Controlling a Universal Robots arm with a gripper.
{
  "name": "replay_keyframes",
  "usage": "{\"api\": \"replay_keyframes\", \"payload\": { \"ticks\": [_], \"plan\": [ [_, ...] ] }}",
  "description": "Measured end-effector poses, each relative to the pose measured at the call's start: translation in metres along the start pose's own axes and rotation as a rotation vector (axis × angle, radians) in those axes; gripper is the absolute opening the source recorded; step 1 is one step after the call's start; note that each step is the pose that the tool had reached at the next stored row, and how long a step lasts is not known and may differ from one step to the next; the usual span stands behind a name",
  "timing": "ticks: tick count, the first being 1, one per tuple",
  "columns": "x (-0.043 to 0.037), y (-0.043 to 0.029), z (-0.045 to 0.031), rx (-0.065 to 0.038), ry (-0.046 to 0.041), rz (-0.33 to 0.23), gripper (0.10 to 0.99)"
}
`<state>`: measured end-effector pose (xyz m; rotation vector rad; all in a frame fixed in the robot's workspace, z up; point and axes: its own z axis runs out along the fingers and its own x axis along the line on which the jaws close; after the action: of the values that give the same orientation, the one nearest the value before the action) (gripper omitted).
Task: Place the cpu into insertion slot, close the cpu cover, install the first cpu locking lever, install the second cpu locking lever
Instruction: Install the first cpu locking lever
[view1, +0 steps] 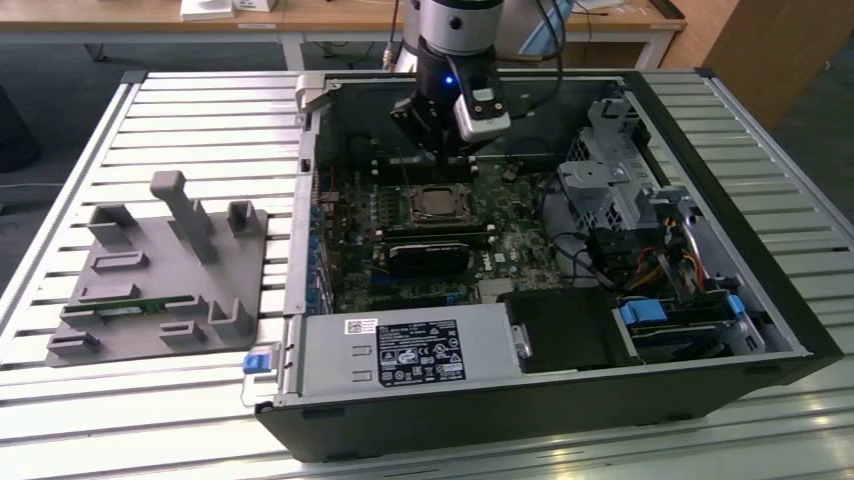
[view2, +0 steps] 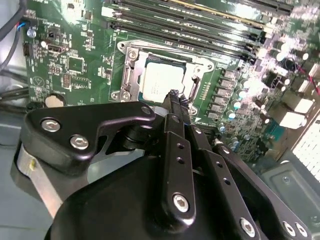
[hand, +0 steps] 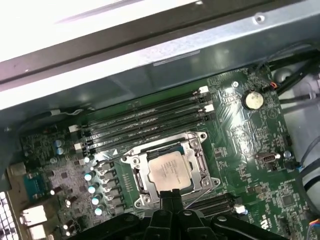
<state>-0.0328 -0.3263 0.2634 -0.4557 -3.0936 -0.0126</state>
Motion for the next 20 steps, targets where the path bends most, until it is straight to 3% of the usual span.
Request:
{"api": "replay_keyframes", "payload": {
  "ticks": [12,18,20],
  "plan": [
    [0.0001,0.0,0.0007,0.0,-0.0091,-0.181,0.11],
    [0.0075,-0.0026,0.0011,-0.004,-0.027,-0.194,0.11],
    [0.0097,-0.0032,0.0012,-0.006,-0.0281,-0.199,0.11]
  ]
}}
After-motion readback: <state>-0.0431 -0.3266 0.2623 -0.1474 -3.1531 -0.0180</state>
